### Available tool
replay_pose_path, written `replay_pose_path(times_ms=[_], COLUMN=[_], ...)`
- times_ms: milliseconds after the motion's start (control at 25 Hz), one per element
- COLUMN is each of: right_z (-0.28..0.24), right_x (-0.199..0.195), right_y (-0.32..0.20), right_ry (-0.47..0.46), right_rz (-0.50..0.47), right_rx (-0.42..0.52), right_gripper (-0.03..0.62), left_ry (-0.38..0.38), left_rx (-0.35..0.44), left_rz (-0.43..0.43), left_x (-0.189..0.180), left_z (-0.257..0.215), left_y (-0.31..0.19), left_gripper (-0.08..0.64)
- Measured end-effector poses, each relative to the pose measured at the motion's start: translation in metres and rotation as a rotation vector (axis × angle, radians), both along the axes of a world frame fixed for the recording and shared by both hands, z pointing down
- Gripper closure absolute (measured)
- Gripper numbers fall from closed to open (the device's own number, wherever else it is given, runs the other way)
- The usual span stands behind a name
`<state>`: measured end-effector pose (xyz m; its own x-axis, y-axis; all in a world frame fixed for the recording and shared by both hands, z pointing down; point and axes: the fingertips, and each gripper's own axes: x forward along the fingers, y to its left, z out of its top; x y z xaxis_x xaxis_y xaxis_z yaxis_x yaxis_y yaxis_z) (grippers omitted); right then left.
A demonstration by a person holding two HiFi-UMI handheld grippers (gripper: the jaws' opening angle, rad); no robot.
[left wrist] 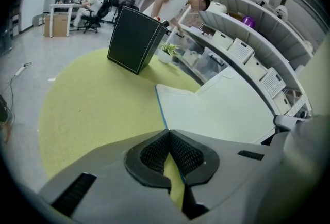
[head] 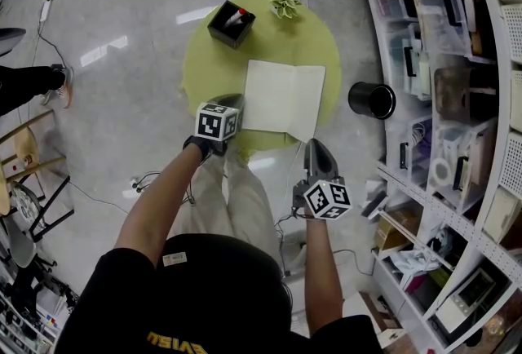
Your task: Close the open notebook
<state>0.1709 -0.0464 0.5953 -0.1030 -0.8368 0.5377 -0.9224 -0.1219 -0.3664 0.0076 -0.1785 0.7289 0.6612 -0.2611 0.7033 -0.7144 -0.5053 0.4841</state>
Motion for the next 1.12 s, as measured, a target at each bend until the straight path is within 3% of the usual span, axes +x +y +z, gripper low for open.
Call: replay_pose_path(times_ms=[480,1120], right_z=[-0.003,0.004], right_x=[-0.032,-0.064], right_y=[-0.009,-0.019], right_ry=[-0.029,-0.041], right_rz=[-0.062,-0.152], right_rx=[0.011,0.004], right_gripper=[0.578,0.578], left_ry=[0.019,-0.006], left_rx=[-0.038,-0.025], left_rz=[-0.057,-0.059], left_x=[-0.007,-0.01], left_z=[0.0,0.001], left_y=[-0.002,0.005], left_gripper=[0.543,0.543])
